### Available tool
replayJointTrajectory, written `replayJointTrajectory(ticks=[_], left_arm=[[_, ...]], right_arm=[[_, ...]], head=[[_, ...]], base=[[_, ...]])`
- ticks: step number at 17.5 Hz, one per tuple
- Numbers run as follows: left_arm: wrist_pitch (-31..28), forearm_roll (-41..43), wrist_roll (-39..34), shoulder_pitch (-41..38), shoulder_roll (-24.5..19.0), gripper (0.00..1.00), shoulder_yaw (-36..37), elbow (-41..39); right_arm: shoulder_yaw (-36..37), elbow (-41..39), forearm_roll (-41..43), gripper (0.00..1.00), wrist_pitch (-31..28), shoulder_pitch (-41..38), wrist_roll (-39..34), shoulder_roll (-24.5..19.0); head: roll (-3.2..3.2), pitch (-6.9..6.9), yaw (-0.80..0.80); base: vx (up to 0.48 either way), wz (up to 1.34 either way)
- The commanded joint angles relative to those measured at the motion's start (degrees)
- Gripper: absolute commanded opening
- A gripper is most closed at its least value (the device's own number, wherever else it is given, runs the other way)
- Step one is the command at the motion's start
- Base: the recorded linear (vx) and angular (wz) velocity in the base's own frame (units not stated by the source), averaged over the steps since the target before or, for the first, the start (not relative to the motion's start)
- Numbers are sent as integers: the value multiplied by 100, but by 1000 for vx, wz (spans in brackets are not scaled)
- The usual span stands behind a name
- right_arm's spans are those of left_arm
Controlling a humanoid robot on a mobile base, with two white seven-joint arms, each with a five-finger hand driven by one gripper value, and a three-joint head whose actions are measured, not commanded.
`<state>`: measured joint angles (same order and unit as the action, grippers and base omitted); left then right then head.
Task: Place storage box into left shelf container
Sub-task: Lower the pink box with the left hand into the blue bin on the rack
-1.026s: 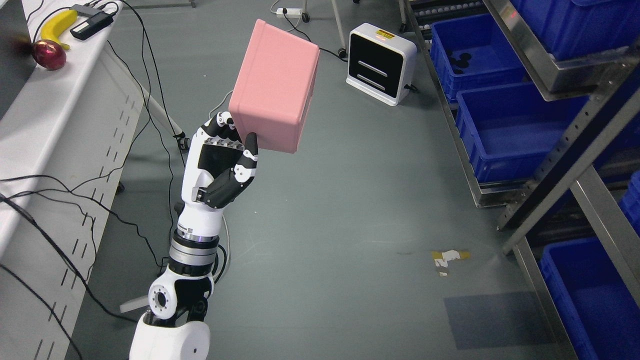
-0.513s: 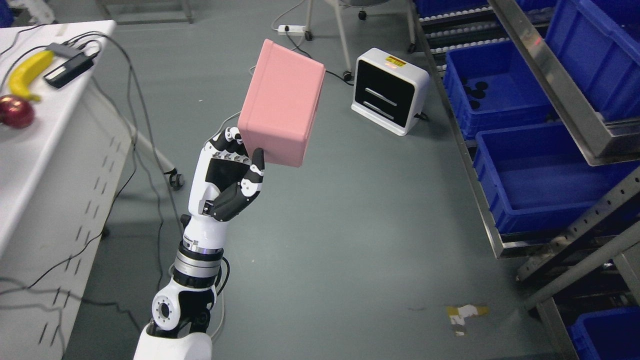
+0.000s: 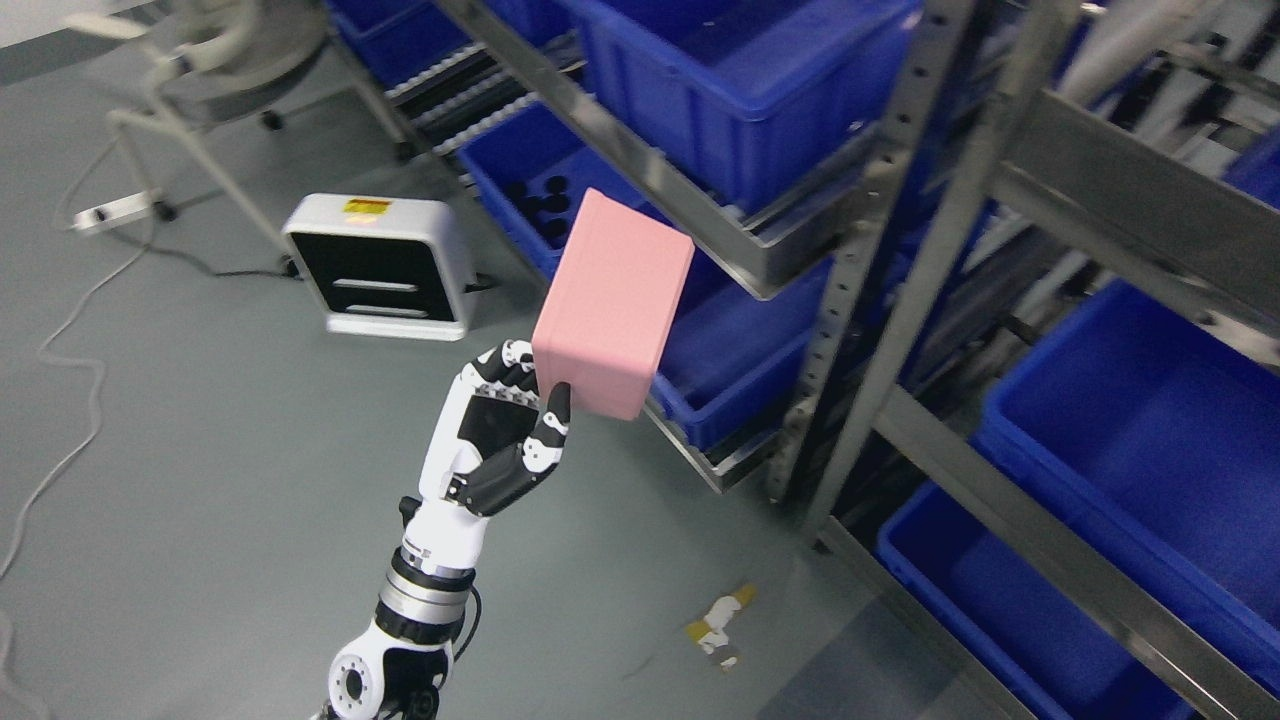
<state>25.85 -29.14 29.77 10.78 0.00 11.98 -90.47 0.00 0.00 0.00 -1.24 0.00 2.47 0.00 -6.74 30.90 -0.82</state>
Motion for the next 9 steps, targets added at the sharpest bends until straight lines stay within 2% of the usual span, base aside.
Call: replayJointTrajectory(ticks=[1, 6, 9], left_arm=[[105, 206, 310, -787, -100, 1, 419, 240], [-62, 1067, 311, -832, -100, 2, 253, 644], [-510, 1874, 328, -325, -100, 1, -168, 1003]], right_arm=[[27, -100, -9, 100, 1, -52, -1, 100], [27, -100, -9, 100, 1, -52, -1, 100], [27, -100, -9, 100, 1, -52, -1, 100]], head=[[0, 0, 0], [0, 0, 0], [0, 0, 0]], base=[[201, -1210], [166, -1101], [126, -862]])
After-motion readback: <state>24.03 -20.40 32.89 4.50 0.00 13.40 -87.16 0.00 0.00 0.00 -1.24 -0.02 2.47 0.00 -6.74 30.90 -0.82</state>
